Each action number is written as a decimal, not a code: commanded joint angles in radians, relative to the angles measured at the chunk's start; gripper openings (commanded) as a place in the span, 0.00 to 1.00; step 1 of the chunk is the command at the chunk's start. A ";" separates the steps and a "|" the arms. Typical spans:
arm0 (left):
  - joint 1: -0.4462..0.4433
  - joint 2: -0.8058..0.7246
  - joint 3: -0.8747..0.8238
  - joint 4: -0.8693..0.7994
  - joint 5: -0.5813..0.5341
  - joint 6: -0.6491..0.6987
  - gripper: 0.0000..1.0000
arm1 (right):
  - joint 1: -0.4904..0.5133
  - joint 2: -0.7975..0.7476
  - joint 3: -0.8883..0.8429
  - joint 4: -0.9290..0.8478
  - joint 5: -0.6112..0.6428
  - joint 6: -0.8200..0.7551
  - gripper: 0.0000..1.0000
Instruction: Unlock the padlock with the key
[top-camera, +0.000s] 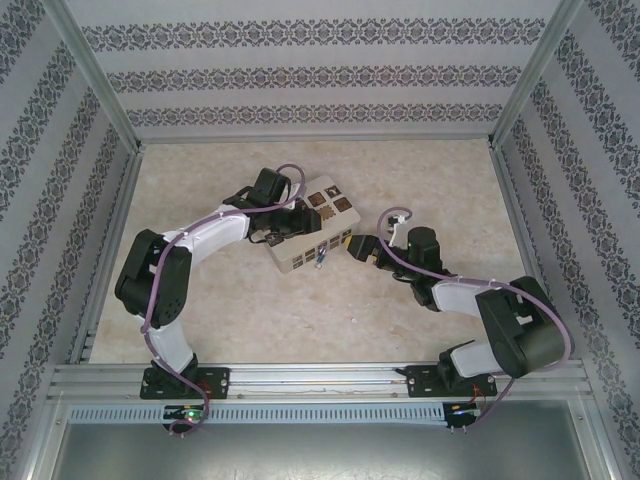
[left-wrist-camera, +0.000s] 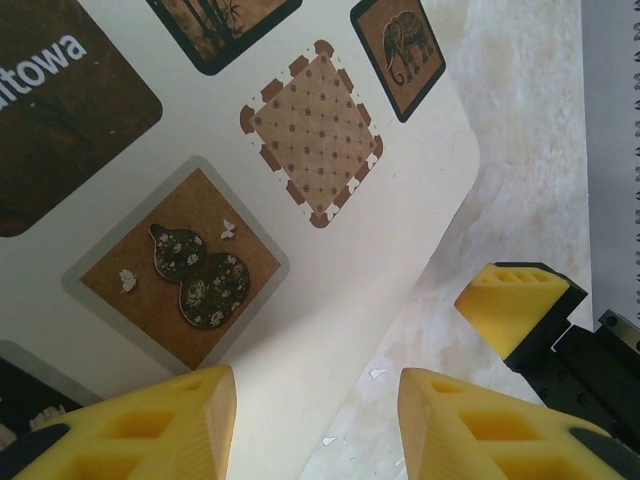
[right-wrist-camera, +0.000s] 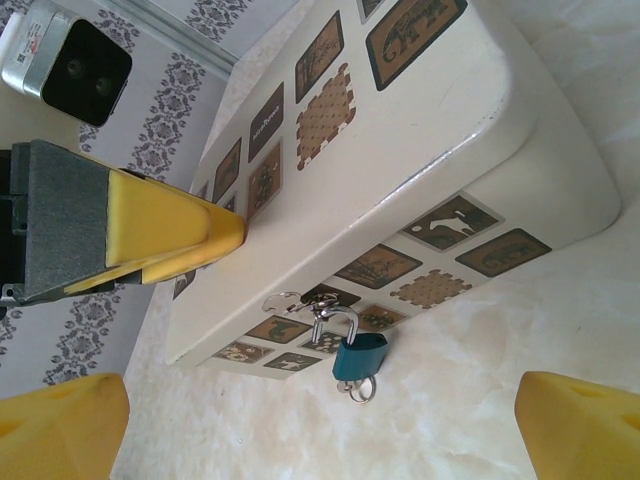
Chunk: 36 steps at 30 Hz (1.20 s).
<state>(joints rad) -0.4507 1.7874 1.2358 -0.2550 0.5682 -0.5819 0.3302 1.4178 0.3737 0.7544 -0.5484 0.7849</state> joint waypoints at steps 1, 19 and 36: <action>-0.011 0.016 -0.012 -0.055 -0.025 0.020 0.46 | 0.015 0.017 0.031 0.014 -0.031 -0.013 0.98; -0.011 0.019 -0.020 -0.050 -0.022 0.011 0.46 | 0.110 0.186 0.103 0.141 -0.075 -0.034 0.93; -0.014 0.018 -0.031 -0.041 -0.010 0.004 0.46 | 0.170 0.383 0.170 0.267 -0.025 -0.075 0.85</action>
<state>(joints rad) -0.4507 1.7874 1.2346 -0.2546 0.5686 -0.5827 0.4892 1.7771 0.5156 0.9680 -0.5735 0.7414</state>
